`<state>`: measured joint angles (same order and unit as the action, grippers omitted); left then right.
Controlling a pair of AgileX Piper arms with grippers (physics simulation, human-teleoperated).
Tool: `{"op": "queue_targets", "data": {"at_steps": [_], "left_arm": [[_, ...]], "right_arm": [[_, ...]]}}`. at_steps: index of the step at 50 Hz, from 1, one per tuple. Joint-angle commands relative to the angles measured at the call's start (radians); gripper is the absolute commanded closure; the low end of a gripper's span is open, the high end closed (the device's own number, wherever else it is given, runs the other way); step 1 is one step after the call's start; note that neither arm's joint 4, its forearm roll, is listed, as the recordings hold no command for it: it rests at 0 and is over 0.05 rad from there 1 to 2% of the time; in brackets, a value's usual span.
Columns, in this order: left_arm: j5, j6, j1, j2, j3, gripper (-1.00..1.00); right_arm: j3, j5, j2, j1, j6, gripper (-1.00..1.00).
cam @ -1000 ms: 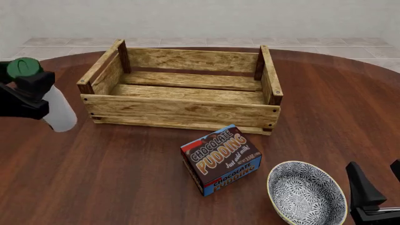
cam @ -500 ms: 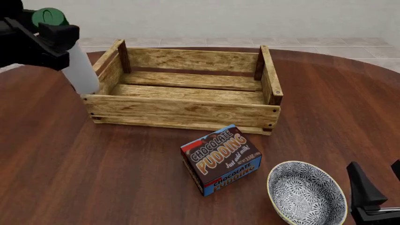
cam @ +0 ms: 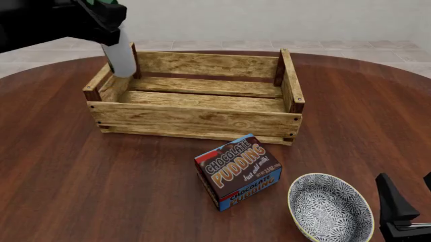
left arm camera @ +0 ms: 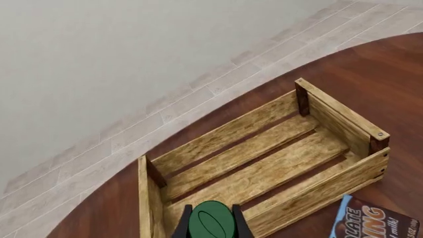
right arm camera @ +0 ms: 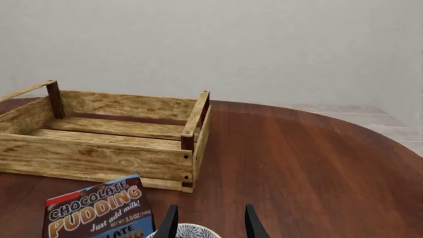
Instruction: Pick up the salad dressing and put it in the tray.
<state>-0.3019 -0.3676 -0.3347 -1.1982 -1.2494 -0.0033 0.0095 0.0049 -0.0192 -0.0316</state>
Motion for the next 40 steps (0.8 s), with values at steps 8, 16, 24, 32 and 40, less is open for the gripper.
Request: {"op": "queue_targets", "data": {"at_steps": [8, 16, 24, 32, 40], "left_arm": [[0.063, 0.004, -0.004, -0.177, -0.128, 1.0], [0.076, 0.023, 0.003, -0.262, -0.201, 1.0], [0.086, 0.053, 0.005, -0.334, -0.258, 1.0], [0.095, 0.082, 0.006, -0.401, -0.305, 1.0], [0.088, 0.129, 0.016, -0.481, -0.371, 1.0]], "right_arm": [[-0.002, -0.004, -0.001, -0.001, 0.01, -1.0], [-0.002, -0.005, -0.002, 0.0, 0.011, -1.0], [-0.002, -0.005, -0.003, 0.004, 0.014, -1.0], [0.001, -0.007, -0.003, 0.007, 0.019, -1.0], [0.001, -0.008, -0.003, 0.004, 0.023, -1.0]]}}
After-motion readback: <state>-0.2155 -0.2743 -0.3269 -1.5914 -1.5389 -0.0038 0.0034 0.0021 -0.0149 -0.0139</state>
